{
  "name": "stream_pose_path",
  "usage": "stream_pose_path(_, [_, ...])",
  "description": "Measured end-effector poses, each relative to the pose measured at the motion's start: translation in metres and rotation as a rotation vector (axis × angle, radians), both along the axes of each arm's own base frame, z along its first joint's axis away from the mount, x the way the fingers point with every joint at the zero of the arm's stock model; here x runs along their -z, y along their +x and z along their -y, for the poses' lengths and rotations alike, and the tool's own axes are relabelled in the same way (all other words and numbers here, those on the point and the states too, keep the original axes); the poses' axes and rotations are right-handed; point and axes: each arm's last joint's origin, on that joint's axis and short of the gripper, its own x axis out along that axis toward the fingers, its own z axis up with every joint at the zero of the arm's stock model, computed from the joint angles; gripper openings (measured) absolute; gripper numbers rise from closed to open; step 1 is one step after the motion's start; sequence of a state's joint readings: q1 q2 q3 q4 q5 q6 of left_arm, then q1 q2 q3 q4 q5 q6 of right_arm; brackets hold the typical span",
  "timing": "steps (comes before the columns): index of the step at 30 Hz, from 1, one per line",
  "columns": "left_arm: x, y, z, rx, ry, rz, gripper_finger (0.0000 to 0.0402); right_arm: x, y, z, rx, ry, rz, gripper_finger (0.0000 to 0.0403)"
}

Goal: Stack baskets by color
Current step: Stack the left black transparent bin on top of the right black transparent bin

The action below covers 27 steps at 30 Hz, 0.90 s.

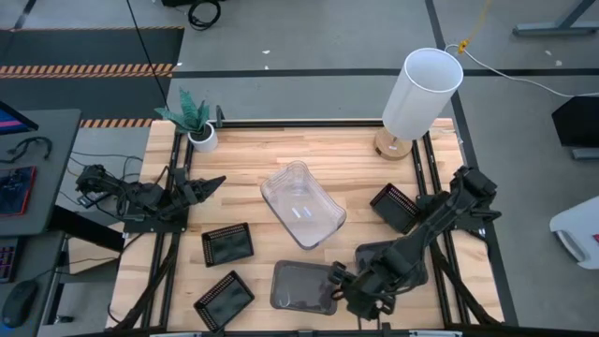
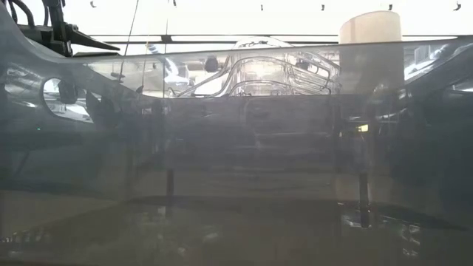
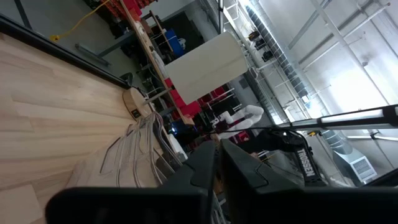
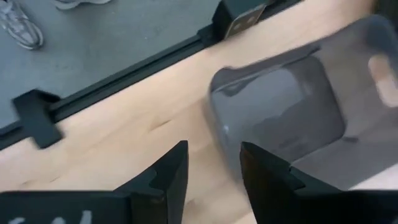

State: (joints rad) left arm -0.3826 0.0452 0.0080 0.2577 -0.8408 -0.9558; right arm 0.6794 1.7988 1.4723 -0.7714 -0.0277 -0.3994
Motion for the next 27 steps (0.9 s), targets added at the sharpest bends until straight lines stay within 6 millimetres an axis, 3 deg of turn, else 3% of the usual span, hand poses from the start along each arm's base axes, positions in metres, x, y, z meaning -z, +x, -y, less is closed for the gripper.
stream_pose_path(15, [0.0, 0.0, 0.0, 0.0, -0.001, 0.002, 0.0029, 0.031, 0.024, -0.001, -0.093, -0.042, 0.049, 0.0174])
stream_pose_path(27, [0.0, 0.0, 0.0, 0.0, -0.002, 0.004, 0.0029, 0.086, 0.036, -0.004, -0.134, -0.145, -0.062, 0.0171])
